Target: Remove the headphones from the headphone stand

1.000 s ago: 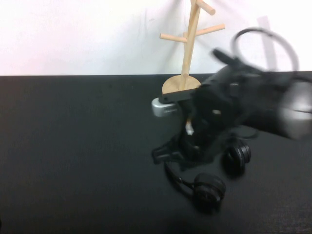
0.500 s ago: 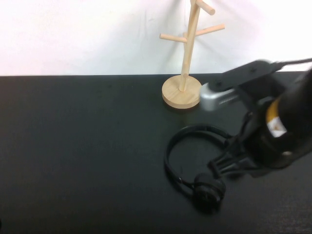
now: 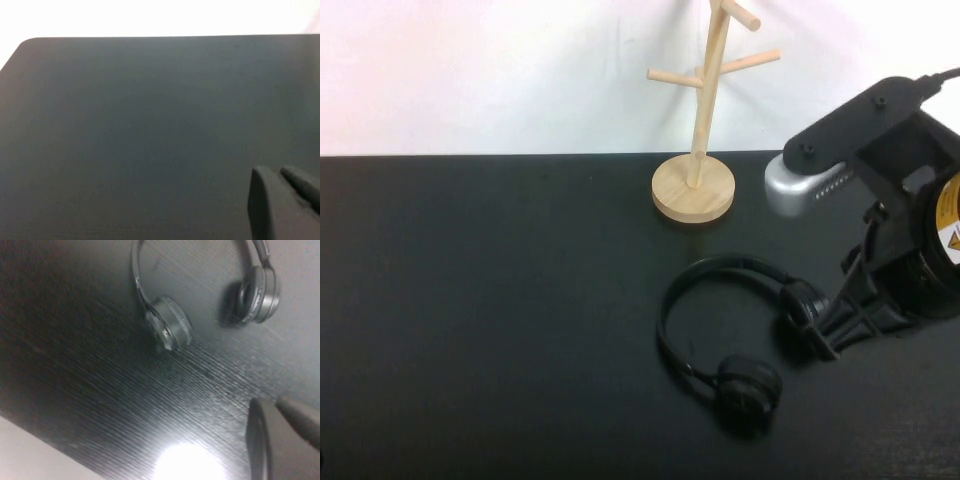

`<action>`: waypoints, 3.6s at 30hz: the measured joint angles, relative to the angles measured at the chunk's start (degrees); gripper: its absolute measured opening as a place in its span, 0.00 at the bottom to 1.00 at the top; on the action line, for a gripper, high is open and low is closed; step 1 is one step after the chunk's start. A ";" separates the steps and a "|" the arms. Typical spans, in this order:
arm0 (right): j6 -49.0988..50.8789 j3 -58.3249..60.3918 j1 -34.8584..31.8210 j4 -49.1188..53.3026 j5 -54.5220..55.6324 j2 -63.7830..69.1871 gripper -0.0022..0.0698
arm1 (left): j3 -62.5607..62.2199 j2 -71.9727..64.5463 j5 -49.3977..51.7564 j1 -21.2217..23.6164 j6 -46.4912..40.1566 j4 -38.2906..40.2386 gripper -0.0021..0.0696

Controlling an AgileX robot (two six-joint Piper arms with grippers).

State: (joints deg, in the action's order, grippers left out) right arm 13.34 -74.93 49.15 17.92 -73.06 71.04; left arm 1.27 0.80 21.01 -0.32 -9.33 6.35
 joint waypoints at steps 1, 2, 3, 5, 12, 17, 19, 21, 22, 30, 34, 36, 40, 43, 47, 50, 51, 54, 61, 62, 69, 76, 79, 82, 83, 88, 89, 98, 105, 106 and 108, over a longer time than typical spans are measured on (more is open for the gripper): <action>0.00 1.07 -1.05 0.11 2.65 -0.95 0.02 | 0.00 0.00 0.00 0.00 0.00 0.00 0.03; 0.00 2.67 -2.56 -0.41 6.67 -2.38 0.02 | 0.00 0.00 0.00 0.00 0.00 0.00 0.03; 0.00 5.01 -4.11 -0.88 11.95 -4.35 0.02 | 0.00 0.00 0.00 0.00 0.00 0.00 0.03; -1.68 11.80 -8.93 -3.37 24.76 -9.50 0.02 | 0.00 0.00 0.00 0.00 0.00 0.00 0.03; -5.79 41.09 -29.62 -6.92 54.84 -28.61 0.02 | 0.00 0.00 0.00 0.00 0.00 0.00 0.03; -5.69 58.32 -41.12 -7.05 65.86 -44.94 0.02 | 0.00 0.00 0.00 0.00 0.00 0.00 0.03; -5.69 62.80 -44.01 -7.05 67.85 -50.18 0.02 | 0.00 0.00 0.00 0.00 0.00 0.00 0.03; -5.69 66.44 -46.00 -7.05 68.25 -55.09 0.02 | 0.00 0.00 0.00 0.00 0.00 0.00 0.03; -5.69 67.85 -46.75 -7.05 68.25 -57.62 0.02 | 0.00 0.00 0.00 0.00 0.00 0.00 0.03; -5.69 74.20 -47.37 -7.37 68.25 -71.82 0.02 | 0.00 0.00 0.00 0.00 0.00 0.00 0.03; -5.69 75.92 -47.51 -9.21 69.16 -73.07 0.02 | 0.00 0.00 0.00 0.00 0.00 0.00 0.03; -5.69 76.40 -47.51 -10.44 69.10 -73.07 0.02 | 0.00 0.00 0.00 0.00 0.00 0.00 0.03; -5.69 76.40 -47.51 -9.99 68.47 -73.07 0.02 | 0.00 0.00 0.00 0.00 0.00 0.00 0.03; -5.79 76.40 -47.51 -9.78 68.47 -73.07 0.02 | 0.00 0.00 0.00 0.00 0.00 0.00 0.03; -12.19 76.40 -47.51 -12.42 67.81 -73.07 0.02 | 0.00 0.00 0.00 0.00 0.00 0.00 0.03; -17.18 76.40 -47.99 -18.90 65.76 -73.07 0.02 | 0.00 0.00 0.00 0.00 0.00 0.00 0.03; -18.16 76.40 -48.11 -20.66 64.72 -73.07 0.02 | 0.00 0.00 0.00 0.00 0.00 0.00 0.03; -19.21 76.40 -48.39 -21.45 60.10 -73.07 0.02 | 0.00 0.00 0.00 0.00 0.00 0.00 0.03; -19.21 76.40 -48.39 -19.26 53.59 -73.07 0.02 | 0.00 0.00 0.00 0.00 0.00 0.00 0.03; -19.21 76.40 -48.39 -19.26 53.59 -73.07 0.02 | 0.00 0.00 0.00 0.00 0.00 0.00 0.03; -19.21 76.40 -48.39 -19.46 53.59 -73.07 0.02 | 0.00 0.00 0.00 0.00 0.00 0.00 0.03; -19.21 76.40 -48.39 -19.46 53.59 -73.07 0.02 | 0.00 0.00 0.00 0.00 0.00 0.00 0.03; -19.21 76.40 -48.39 -19.46 53.59 -73.07 0.02 | 0.00 0.00 0.00 0.00 0.00 0.00 0.03; -19.21 76.40 -48.39 -19.46 53.59 -73.07 0.02 | 0.00 0.00 0.00 0.00 0.00 0.00 0.03; -19.21 76.40 -48.39 -19.46 53.59 -73.07 0.02 | 0.00 0.00 0.00 0.00 0.00 0.00 0.03; -19.21 76.40 -48.39 -19.46 53.59 -73.07 0.02 | 0.00 0.00 0.00 0.00 0.00 0.00 0.03; -19.21 76.40 -48.39 -19.46 53.59 -73.07 0.02 | 0.00 0.00 0.00 0.00 0.00 0.00 0.03; -19.21 76.40 -48.39 -19.46 53.59 -73.07 0.02 | 0.00 0.00 0.00 0.00 0.00 0.00 0.03; -19.21 76.40 -48.39 -19.46 53.59 -73.07 0.02 | 0.00 0.00 0.00 0.00 0.00 0.00 0.03; -19.21 76.40 -48.39 -19.46 53.59 -73.07 0.02 | 0.00 0.00 0.00 0.00 0.00 0.00 0.03; -19.21 76.40 -48.39 -19.46 53.59 -73.07 0.02 | 0.00 0.00 0.00 0.00 0.00 0.00 0.03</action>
State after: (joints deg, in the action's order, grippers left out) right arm -5.87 1.47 0.76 -1.55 -19.47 -2.03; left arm 1.27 0.80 21.01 -0.32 -9.33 6.35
